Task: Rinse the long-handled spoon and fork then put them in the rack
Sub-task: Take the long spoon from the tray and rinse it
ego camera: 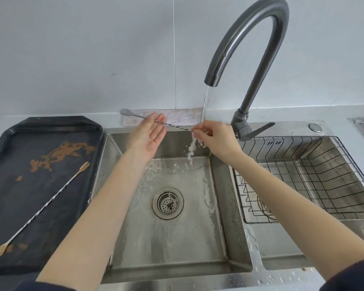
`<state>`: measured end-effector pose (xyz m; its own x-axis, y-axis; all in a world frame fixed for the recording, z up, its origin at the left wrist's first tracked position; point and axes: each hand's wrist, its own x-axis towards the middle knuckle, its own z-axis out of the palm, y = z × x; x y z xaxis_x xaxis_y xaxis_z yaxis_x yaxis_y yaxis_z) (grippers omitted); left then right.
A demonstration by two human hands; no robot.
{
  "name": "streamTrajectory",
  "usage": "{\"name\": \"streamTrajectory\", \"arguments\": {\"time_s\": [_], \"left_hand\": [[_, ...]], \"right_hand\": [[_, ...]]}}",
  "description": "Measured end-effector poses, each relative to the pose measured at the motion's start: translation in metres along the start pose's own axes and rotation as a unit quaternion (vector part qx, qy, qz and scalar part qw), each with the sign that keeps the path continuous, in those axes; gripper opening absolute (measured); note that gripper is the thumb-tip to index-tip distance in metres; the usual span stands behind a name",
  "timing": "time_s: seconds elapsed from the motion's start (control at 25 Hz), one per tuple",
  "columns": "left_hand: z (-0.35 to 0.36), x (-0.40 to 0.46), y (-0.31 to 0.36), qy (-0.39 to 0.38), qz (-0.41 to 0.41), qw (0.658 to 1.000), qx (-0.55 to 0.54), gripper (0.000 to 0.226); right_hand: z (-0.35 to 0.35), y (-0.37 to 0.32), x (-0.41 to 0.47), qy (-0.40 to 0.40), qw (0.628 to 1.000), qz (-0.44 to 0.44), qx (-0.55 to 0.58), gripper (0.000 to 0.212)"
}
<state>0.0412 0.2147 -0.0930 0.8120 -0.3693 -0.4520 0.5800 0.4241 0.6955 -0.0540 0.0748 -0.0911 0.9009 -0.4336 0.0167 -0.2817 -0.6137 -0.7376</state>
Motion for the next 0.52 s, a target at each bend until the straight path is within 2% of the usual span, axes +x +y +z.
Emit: {"name": "streamTrajectory", "arguments": {"time_s": [0.24, 0.52], "left_hand": [[0.000, -0.005, -0.010, -0.028, -0.034, 0.995, 0.086, 0.012], [-0.009, 0.002, -0.034, -0.036, -0.042, 0.984, 0.169, 0.011]], "right_hand": [[0.010, 0.011, -0.007, 0.006, 0.999, 0.011, 0.038, 0.019], [0.044, 0.032, -0.023, -0.068, 0.990, 0.099, 0.076, 0.021]]}}
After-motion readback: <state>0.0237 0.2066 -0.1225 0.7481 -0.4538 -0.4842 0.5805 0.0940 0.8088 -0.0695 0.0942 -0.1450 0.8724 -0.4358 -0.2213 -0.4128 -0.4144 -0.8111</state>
